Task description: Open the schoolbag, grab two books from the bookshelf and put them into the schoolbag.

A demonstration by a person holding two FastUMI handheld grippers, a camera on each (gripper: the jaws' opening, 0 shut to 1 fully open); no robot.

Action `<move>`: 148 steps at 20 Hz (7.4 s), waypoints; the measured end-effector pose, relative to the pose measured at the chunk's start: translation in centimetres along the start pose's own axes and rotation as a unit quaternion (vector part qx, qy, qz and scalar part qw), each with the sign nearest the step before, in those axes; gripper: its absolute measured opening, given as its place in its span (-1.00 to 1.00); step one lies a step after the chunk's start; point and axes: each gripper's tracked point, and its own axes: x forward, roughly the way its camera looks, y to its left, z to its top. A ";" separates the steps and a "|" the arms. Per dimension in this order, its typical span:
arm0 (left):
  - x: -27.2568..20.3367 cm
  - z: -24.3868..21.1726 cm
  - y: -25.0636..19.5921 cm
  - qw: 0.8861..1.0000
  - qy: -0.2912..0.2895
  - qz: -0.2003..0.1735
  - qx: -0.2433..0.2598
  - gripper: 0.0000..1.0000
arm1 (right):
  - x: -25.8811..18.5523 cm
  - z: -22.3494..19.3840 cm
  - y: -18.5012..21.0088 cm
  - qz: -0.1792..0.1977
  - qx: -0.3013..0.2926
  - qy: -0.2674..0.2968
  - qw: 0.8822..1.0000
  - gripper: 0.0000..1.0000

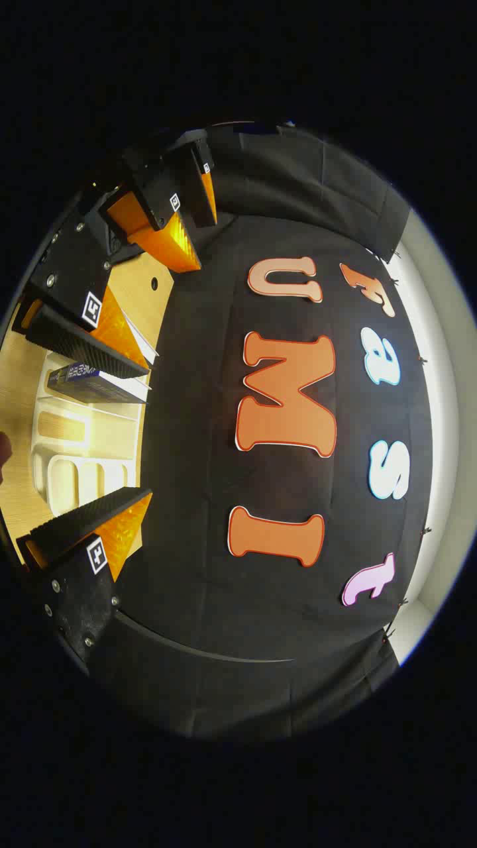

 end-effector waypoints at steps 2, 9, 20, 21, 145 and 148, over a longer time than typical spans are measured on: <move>0.1 -0.1 -0.1 1.000 0.002 -0.004 -0.003 1.00 | 0.1 -0.2 0.0 -0.005 0.005 0.004 1.000 0.97; -0.3 -0.1 0.0 1.000 -0.005 -0.012 -0.014 0.97 | -0.3 -0.4 0.5 -0.007 0.011 0.005 1.000 0.97; -1.8 1.0 0.1 1.000 -0.018 -0.006 0.007 0.97 | -0.9 0.5 -0.4 -0.024 0.006 -0.013 1.000 0.96; -1.9 1.0 0.2 1.000 -0.017 -0.003 0.009 0.96 | -0.8 0.4 -0.4 -0.023 0.005 -0.011 1.000 0.96; -1.0 -18.3 26.9 0.769 0.535 -0.311 0.160 -0.87 | 15.1 -11.2 15.0 0.029 -0.044 0.482 0.874 1.00; -0.4 -17.3 26.9 0.767 0.533 -0.313 0.170 -0.87 | 15.6 -11.8 14.6 0.022 -0.051 0.496 0.867 0.99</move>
